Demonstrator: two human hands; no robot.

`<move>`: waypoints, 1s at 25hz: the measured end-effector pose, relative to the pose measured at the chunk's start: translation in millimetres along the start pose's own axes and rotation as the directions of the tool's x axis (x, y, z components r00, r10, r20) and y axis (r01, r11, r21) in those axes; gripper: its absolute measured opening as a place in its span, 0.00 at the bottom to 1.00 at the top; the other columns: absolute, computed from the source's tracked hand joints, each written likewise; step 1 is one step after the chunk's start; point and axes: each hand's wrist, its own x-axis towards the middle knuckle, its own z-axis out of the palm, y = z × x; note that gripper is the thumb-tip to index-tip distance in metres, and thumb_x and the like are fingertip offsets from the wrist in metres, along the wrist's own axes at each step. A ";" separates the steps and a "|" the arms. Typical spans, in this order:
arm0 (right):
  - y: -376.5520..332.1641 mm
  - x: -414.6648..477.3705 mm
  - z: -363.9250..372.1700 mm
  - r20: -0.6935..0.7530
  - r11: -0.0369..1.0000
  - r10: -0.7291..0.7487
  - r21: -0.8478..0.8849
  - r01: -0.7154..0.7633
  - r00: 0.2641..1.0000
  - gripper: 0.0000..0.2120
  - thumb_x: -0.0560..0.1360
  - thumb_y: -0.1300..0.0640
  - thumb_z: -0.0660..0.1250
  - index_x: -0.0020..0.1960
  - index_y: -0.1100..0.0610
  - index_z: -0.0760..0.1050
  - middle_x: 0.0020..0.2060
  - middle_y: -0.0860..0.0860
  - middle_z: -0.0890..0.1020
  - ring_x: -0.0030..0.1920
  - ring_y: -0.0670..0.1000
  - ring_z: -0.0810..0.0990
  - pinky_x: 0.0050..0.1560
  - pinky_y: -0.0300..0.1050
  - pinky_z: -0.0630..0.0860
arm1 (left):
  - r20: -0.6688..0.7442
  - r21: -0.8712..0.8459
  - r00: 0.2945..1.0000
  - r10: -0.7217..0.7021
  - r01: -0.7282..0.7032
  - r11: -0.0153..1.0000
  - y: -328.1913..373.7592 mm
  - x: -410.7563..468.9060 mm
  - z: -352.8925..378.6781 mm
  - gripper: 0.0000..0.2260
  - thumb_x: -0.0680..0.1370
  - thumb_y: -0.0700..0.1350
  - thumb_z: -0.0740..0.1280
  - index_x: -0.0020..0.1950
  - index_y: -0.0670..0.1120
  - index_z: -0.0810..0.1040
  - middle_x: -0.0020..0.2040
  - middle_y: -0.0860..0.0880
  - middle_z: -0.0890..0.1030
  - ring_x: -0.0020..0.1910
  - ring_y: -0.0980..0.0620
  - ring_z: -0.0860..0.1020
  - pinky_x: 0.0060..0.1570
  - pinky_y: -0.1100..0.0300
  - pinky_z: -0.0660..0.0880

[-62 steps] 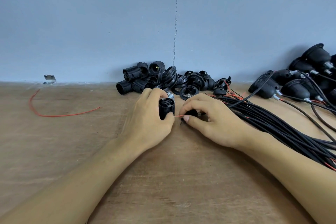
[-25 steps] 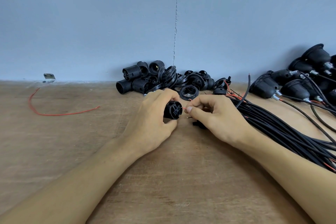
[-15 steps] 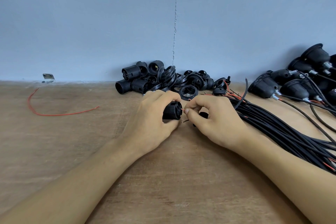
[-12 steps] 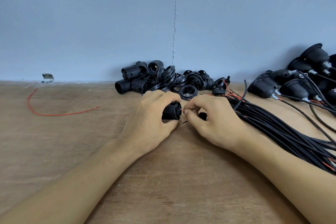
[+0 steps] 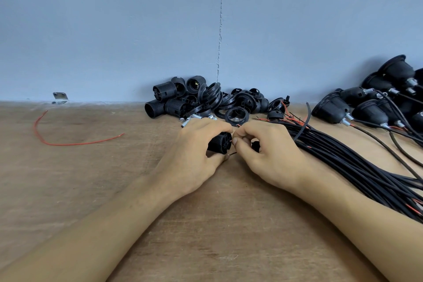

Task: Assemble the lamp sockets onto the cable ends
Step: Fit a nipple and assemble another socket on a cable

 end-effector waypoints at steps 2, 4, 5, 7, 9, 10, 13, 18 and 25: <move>-1.6 -0.4 0.8 -0.004 1.000 0.009 0.006 -0.009 1.000 0.08 0.76 0.61 0.68 0.39 0.53 0.76 0.32 0.45 0.76 0.37 0.46 0.75 0.42 0.38 0.70 | -0.007 -0.008 1.000 0.003 -0.003 1.000 0.7 -0.2 -0.2 0.22 0.69 0.38 0.78 0.58 0.57 0.80 0.49 0.69 0.76 0.53 0.67 0.73 0.57 0.77 0.64; -3.5 -0.9 0.2 0.004 1.000 0.007 0.007 -0.007 1.000 0.08 0.76 0.61 0.68 0.38 0.53 0.75 0.31 0.46 0.76 0.36 0.47 0.74 0.40 0.38 0.69 | 0.001 -0.029 1.000 -0.011 0.012 1.000 2.2 -0.2 -1.1 0.24 0.68 0.39 0.79 0.58 0.59 0.80 0.48 0.73 0.76 0.54 0.71 0.73 0.55 0.78 0.64; -4.2 -1.1 0.1 0.012 1.000 0.004 0.001 -0.004 1.000 0.09 0.76 0.61 0.68 0.38 0.54 0.75 0.30 0.47 0.76 0.35 0.47 0.74 0.40 0.40 0.69 | 0.007 -0.040 1.000 -0.023 0.024 0.999 2.8 -0.2 -1.5 0.24 0.68 0.39 0.79 0.58 0.60 0.79 0.47 0.75 0.76 0.53 0.73 0.73 0.54 0.78 0.64; -4.8 -1.2 -0.1 0.025 1.000 -0.004 -0.023 0.005 1.000 0.08 0.76 0.61 0.67 0.38 0.56 0.75 0.30 0.48 0.76 0.35 0.49 0.73 0.39 0.41 0.67 | 0.011 -0.040 0.999 -0.037 0.037 0.999 3.7 -0.5 -1.9 0.26 0.68 0.41 0.80 0.59 0.63 0.78 0.48 0.78 0.75 0.52 0.75 0.72 0.52 0.79 0.64; -5.0 -1.2 -0.5 0.035 0.999 -0.004 -0.038 0.006 0.999 0.08 0.76 0.61 0.67 0.38 0.56 0.75 0.31 0.49 0.76 0.36 0.50 0.73 0.39 0.40 0.65 | 0.025 -0.021 0.998 -0.058 0.059 0.998 4.1 -1.4 -1.5 0.26 0.68 0.43 0.80 0.58 0.66 0.76 0.46 0.73 0.77 0.51 0.72 0.73 0.49 0.79 0.64; -5.1 -1.0 -0.6 0.039 0.999 -0.004 -0.043 0.006 0.999 0.08 0.76 0.61 0.67 0.38 0.56 0.75 0.31 0.49 0.76 0.36 0.50 0.73 0.39 0.41 0.65 | 0.033 -0.012 0.997 -0.070 0.070 0.997 3.9 -1.8 -1.3 0.25 0.69 0.45 0.80 0.57 0.67 0.76 0.44 0.68 0.78 0.50 0.70 0.73 0.48 0.78 0.64; -5.2 -0.7 -1.1 0.053 0.998 -0.011 -0.063 0.015 0.999 0.08 0.76 0.62 0.67 0.38 0.55 0.74 0.31 0.49 0.76 0.36 0.51 0.73 0.39 0.41 0.65 | 0.047 0.018 0.996 -0.075 0.075 0.997 2.2 -2.7 0.5 0.23 0.69 0.48 0.78 0.56 0.68 0.75 0.42 0.60 0.78 0.49 0.65 0.74 0.45 0.77 0.65; -5.4 -1.5 1.0 0.045 0.999 0.019 -0.033 -0.017 0.999 0.11 0.76 0.62 0.66 0.38 0.51 0.72 0.31 0.47 0.76 0.35 0.50 0.73 0.38 0.40 0.66 | 0.037 0.025 0.997 -0.061 0.061 0.998 1.1 -3.1 3.2 0.24 0.69 0.49 0.76 0.58 0.67 0.72 0.42 0.61 0.77 0.47 0.68 0.73 0.45 0.77 0.66; -3.5 -0.3 3.0 0.051 0.994 0.112 0.009 -0.112 0.992 0.10 0.75 0.61 0.67 0.37 0.50 0.76 0.31 0.49 0.80 0.36 0.49 0.77 0.38 0.38 0.69 | 0.060 0.043 0.997 -0.040 0.037 0.998 0.4 -3.8 1.6 0.23 0.71 0.50 0.77 0.61 0.65 0.74 0.44 0.59 0.78 0.47 0.62 0.71 0.45 0.72 0.67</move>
